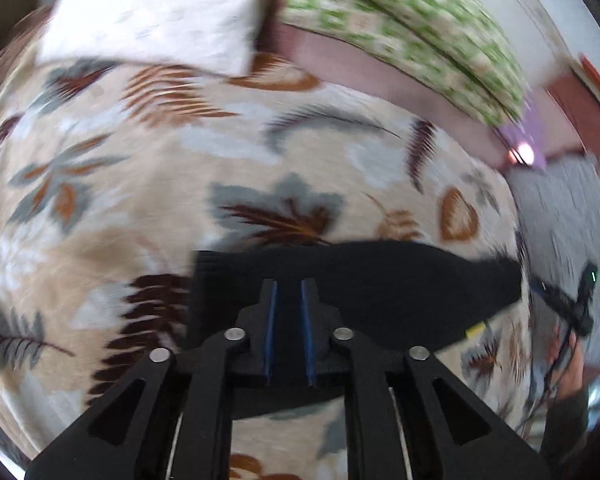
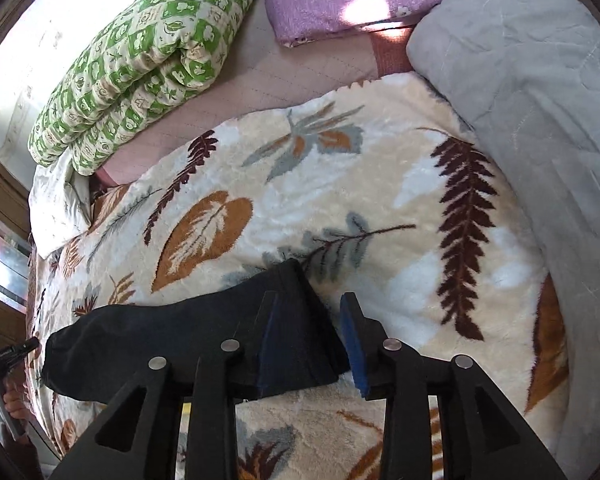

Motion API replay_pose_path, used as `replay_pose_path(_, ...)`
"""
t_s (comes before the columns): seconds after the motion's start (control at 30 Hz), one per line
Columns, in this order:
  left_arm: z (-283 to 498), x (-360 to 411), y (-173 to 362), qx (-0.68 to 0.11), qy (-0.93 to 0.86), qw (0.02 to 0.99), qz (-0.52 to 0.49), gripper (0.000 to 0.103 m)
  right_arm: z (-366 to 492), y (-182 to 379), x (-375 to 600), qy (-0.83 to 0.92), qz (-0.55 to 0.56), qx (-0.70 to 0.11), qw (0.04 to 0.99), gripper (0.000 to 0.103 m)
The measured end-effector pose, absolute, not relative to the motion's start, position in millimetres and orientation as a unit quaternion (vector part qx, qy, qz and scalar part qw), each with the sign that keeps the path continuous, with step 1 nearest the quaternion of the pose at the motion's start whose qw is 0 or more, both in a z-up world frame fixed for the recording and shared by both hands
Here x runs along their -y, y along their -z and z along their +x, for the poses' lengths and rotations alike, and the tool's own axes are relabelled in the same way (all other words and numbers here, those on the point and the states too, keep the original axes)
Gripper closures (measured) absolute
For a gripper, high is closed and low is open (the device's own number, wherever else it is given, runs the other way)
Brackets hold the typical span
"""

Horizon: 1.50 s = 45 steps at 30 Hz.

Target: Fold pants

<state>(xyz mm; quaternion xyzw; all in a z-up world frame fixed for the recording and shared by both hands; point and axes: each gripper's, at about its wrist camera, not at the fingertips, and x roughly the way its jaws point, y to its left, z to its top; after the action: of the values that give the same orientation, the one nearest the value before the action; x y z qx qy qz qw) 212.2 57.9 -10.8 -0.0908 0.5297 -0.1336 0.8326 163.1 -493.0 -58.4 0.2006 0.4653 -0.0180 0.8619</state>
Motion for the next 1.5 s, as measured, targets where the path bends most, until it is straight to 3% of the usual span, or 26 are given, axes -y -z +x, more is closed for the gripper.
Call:
replay_pose_path(0.1, 215.9, -3.3, 2.7, -0.537, 0.172, 0.823, -0.071, 0.066, 159.4, 68.6, 493.6, 0.011, 0.211, -0.471, 0.856, 0.069)
replay_pose_path(0.2, 226.2, 37.9, 3.7, -0.546, 0.193, 0.812, -0.077, 0.063, 161.9, 78.7, 490.8, 0.011, 0.211, -0.481, 0.851, 0.069)
replay_pose_path(0.5, 259.3, 61.0, 16.7, -0.573, 0.165, 0.802, -0.048, 0.063, 168.2, 54.7, 465.7, -0.05, 0.2, -0.438, 0.875, 0.067)
replay_pose_path(0.77, 255.9, -15.8, 12.6, -0.563, 0.123, 0.815, -0.054, 0.063, 229.6, 53.8, 336.2, -0.195, 0.094, -0.472, 0.854, 0.064)
replay_pose_path(1.0, 260.0, -55.0, 17.6, -0.571, 0.132, 0.806, -0.086, 0.063, 282.1, 86.7, 222.7, -0.237, -0.011, -0.527, 0.816, 0.066)
replay_pose_path(1.2, 269.0, -54.2, 30.5, -0.58, 0.159, 0.796, -0.076, 0.063, 276.6, 107.9, 195.3, -0.257, -0.091, -0.564, 0.78, 0.066)
replay_pose_path(1.3, 273.7, -46.0, 36.4, -0.587, 0.168, 0.789, -0.063, 0.063, 277.3, 109.2, 193.4, -0.247, -0.118, -0.566, 0.778, 0.057)
replay_pose_path(1.4, 278.8, -37.4, 40.3, -0.591, 0.183, 0.784, -0.051, 0.063, 278.0, 111.0, 190.2, -0.255, -0.135, -0.57, 0.769, 0.056)
replay_pose_path(1.47, 282.3, -34.2, 41.1, -0.596, 0.184, 0.781, -0.034, 0.063, 278.7, 113.7, 185.4, -0.263, -0.143, -0.577, 0.76, 0.062)
replay_pose_path(1.5, 283.4, -34.5, 39.8, -0.594, 0.182, 0.783, -0.027, 0.063, 277.4, 112.5, 182.6, -0.274, -0.142, -0.575, 0.758, 0.078)
